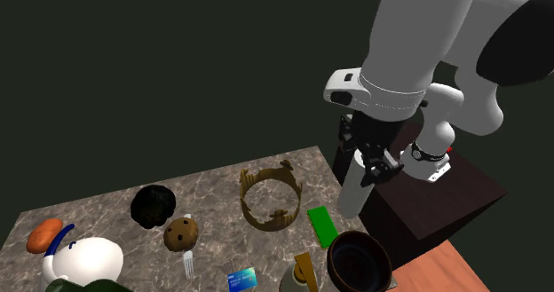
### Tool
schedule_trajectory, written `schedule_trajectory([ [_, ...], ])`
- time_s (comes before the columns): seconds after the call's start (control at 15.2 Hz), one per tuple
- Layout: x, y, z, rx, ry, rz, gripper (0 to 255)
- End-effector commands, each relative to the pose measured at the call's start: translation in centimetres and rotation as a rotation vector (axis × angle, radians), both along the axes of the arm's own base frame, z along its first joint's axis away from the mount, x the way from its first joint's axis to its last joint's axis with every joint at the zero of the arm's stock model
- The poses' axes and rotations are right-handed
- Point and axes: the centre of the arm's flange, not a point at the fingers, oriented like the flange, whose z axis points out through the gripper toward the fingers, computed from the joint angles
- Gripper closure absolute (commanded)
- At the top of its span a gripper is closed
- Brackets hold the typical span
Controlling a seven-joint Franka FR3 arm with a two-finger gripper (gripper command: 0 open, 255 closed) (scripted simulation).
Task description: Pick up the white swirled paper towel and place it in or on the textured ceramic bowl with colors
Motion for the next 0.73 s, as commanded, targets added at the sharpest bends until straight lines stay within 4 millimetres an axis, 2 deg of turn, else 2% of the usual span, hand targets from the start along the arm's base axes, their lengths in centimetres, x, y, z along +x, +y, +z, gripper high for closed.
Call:
schedule_trajectory([
  [0.0,-0.8,2.0,0.5,0.000,0.000,-0.002,255],
  [0.4,-2.6,9.3,1.8,0.000,0.000,-0.002,255],
  [0.66,-2.6,9.3,-0.3,0.000,0.000,-0.002,255],
])
